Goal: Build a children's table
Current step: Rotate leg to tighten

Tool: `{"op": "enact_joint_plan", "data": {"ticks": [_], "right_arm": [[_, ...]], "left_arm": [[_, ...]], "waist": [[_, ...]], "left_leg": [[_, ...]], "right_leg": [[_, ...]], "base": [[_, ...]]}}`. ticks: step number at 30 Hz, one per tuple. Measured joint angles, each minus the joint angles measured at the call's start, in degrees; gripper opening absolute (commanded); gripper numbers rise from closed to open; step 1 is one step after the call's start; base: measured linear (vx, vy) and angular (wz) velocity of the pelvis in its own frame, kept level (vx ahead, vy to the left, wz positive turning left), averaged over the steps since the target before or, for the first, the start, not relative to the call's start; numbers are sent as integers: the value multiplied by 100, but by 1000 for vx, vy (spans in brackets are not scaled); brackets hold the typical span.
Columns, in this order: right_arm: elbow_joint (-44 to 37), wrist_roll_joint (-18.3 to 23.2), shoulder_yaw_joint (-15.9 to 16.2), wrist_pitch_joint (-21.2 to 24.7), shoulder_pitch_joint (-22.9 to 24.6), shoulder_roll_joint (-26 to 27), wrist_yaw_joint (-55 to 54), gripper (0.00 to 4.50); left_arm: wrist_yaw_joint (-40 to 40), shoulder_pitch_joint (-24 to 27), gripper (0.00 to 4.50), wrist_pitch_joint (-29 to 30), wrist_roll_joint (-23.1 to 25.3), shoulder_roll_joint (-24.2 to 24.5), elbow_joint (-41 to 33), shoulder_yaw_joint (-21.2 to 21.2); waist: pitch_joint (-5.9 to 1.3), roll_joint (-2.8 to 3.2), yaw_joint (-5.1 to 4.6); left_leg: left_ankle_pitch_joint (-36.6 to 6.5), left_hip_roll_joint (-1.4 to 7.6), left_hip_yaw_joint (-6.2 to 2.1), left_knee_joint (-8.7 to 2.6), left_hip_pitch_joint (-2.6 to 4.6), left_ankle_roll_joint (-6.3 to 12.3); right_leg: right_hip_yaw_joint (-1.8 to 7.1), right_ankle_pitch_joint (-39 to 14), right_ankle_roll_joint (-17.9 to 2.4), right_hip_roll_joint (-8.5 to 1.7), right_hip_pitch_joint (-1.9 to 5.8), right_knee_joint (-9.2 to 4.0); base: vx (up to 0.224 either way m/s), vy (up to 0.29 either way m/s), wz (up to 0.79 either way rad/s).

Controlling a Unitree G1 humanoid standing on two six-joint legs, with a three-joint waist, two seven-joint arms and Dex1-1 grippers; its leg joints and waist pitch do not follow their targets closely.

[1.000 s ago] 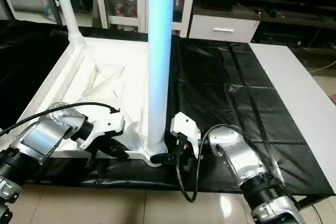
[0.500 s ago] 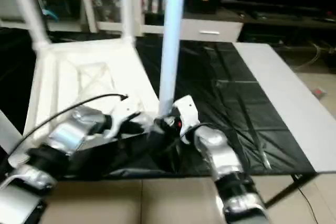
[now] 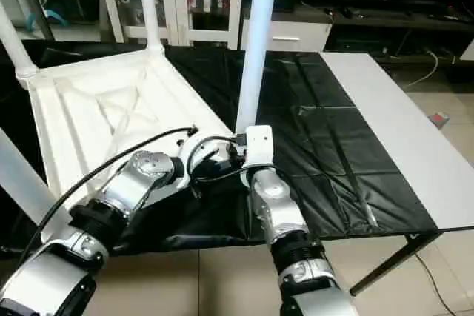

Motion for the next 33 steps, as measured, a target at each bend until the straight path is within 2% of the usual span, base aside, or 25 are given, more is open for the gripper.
{"op": "enact_joint_plan", "data": {"ticks": [2, 6, 10, 13, 16, 17, 19, 21, 23, 26, 29, 33], "right_arm": [[-11, -4, 7, -146, 60, -62, 92, 334], [-297, -27, 62, -322, 99, -274, 508, 364], [-472, 140, 67, -305, 97, -640, 1283, 384], [-588, 263, 154, -199, 107, -912, 2066, 417], [-868, 327, 338, -120, 160, -1285, 2851, 428], [-1005, 397, 437, -42, 218, -1472, 3281, 446], [-1203, 485, 585, 82, 325, -1761, 3893, 446], [-1405, 612, 765, 254, 415, -2013, 4601, 446], [-1515, 711, 819, 403, 435, -2107, 5083, 446], [-1632, 845, 851, 573, 434, -2153, 5462, 446], [-1814, 880, 1050, 695, 435, -2321, 5764, 446], [-1935, 853, 1220, 784, 469, -2461, 6032, 446]], "left_arm": [[-4, -6, 0, -13, 0, 0, -17, -18], [-25, -27, 0, -19, -1, 99, -25, 16], [-303, -13, 0, 19, -12, 243, -135, -10], [-614, 43, 0, 62, -52, 373, -280, -41], [-1066, 136, 0, 82, -135, 576, -511, -77], [-1356, 195, 0, 106, -153, 730, -703, -159], [-1841, 287, 0, 113, -227, 979, -957, -249], [-2390, 404, 0, 65, -275, 1289, -1230, -390], [-2802, 467, 0, 27, -295, 1474, -1424, -465], [-3198, 531, 0, 79, -312, 1619, -1666, -603], [-3534, 617, 0, 194, -353, 1771, -1928, -713], [-3743, 668, 0, 299, -354, 1859, -2041, -786]], "waist": [[8, -2, 28], [24, -30, 46], [18, -45, 49], [20, -48, 53], [12, -59, 78], [8, -65, 93], [-9, -48, 134], [-22, -26, 225], [-26, -21, 271], [-35, -36, 300], [-49, -58, 311], [-57, -68, 312]], "left_leg": [[1, 1, 23, 0, -5, 1], [2, 6, 33, 4, -25, 1], [3, 12, 38, 4, -45, 2], [3, 18, 40, 4, -48, 1], [5, 29, 40, 6, -42, -1], [5, 33, 41, 19, -41, -3], [5, 70, 47, 13, -43, -3], [7, 102, 79, 16, -41, -1], [12, 104, 106, 41, -39, 6], [-5, 95, 121, 69, -40, 36], [-15, 91, 124, 81, -39, 38], [-27, 96, 124, 78, 2, -7]], "right_leg": [[8, 28, -35, 0, -12, 14], [12, 38, -37, 1, -43, 75], [9, 140, -42, 4, -74, 83], [4, 233, -31, 5, -85, 87], [1, 254, -28, 8, -96, 139], [3, 254, -27, 10, -100, 180], [-5, 234, -22, 27, -100, 182], [-16, 190, -38, 35, -100, 194], [-12, 134, -48, 21, -101, 240], [5, 97, -72, 3, -99, 264], [8, 95, -76, 0, -96, 263], [8, 94, -74, 2, -69, 276]], "base": [[0, 0, 0], [0, 0, 0], [0, 0, 0], [0, 0, 0], [40, -17, 2], [67, -26, 6], [84, -24, 4], [81, -12, 1], [65, 13, 2], [18, 7, 2], [0, 0, 0], [0, 0, 0]]}}
